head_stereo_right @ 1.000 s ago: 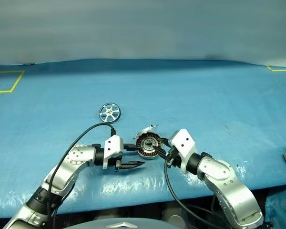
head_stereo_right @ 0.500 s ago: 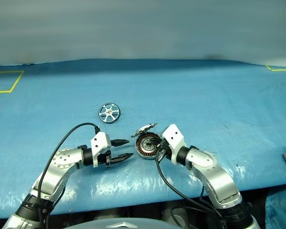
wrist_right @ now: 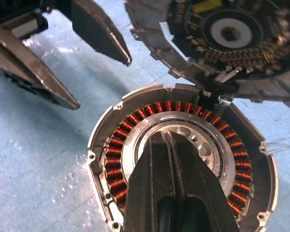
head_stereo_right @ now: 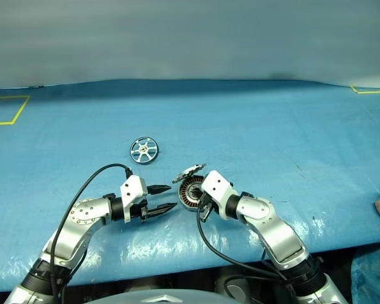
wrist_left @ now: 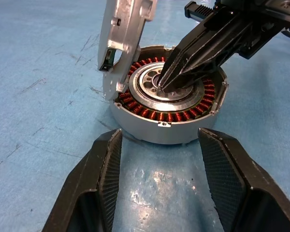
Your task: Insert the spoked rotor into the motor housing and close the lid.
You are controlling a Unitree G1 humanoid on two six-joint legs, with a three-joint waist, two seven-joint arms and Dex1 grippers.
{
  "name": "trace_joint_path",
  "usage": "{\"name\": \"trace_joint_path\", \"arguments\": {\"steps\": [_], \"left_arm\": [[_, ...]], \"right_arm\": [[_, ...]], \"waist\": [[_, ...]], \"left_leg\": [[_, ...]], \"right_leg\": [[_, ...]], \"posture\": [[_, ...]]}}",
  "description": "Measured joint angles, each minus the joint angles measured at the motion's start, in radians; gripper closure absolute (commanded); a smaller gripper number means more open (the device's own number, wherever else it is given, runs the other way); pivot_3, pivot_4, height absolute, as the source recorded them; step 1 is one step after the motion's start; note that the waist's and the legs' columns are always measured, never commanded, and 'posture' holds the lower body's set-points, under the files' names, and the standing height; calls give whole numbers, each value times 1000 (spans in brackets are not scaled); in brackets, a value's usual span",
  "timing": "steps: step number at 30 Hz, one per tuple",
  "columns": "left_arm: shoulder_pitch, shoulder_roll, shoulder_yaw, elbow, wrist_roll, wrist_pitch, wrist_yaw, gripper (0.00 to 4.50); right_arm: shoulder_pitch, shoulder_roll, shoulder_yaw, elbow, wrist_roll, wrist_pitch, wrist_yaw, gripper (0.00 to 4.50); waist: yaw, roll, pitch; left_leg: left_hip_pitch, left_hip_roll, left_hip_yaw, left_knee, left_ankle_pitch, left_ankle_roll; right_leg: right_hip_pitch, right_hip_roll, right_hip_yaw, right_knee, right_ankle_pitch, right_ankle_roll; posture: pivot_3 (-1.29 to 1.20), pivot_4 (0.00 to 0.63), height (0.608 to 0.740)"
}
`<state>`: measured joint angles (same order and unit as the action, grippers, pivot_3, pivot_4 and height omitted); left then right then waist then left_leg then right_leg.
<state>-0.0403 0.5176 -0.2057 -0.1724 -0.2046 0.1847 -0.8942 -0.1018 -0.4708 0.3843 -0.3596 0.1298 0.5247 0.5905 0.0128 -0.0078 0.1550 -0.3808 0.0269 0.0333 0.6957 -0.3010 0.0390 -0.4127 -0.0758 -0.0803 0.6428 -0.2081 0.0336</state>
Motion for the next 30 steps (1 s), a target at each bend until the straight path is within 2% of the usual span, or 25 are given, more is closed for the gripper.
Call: {"name": "trace_joint_path", "arguments": {"steps": [6,8,13,19,26,30], "left_arm": [[0,-7,1,15,5,-22,14,1846],[0,-8,2,16,0,-22,11,1846],[2,-8,61,31,-32,0,43,1846],[-52,11,202,36,-52,34,132,1846],[-157,76,235,40,-49,75,133,1846],[-206,99,226,106,-10,67,128,1846]], "right_arm": [[49,135,-142,16,163,44,-8,4467],[49,147,-199,1,209,60,-14,4467],[80,66,-266,-121,260,102,-2,4467],[189,-70,-216,-258,259,138,36,4467],[210,-89,-198,-290,251,139,32,4467],[206,-89,-198,-295,245,137,17,4467]], "waist": [[0,1,1],[0,1,1],[2,2,2],[2,1,2],[2,0,3],[1,0,3]], "left_leg": [[-1,0,1,0,0,0],[-1,-1,2,0,0,0],[-2,-1,1,-1,0,1],[-2,-1,1,-3,0,0],[-2,-1,2,-3,0,0],[-2,-1,2,-3,0,0]], "right_leg": [[-2,0,2,0,1,1],[-2,0,3,0,3,3],[-3,0,2,0,4,2],[-3,0,2,0,3,4],[-3,0,2,-1,3,4],[-3,0,2,-1,3,5]], "posture": [[0,150,740],[0,150,740],[0,150,740],[0,150,740],[0,150,740],[0,150,740]]}}
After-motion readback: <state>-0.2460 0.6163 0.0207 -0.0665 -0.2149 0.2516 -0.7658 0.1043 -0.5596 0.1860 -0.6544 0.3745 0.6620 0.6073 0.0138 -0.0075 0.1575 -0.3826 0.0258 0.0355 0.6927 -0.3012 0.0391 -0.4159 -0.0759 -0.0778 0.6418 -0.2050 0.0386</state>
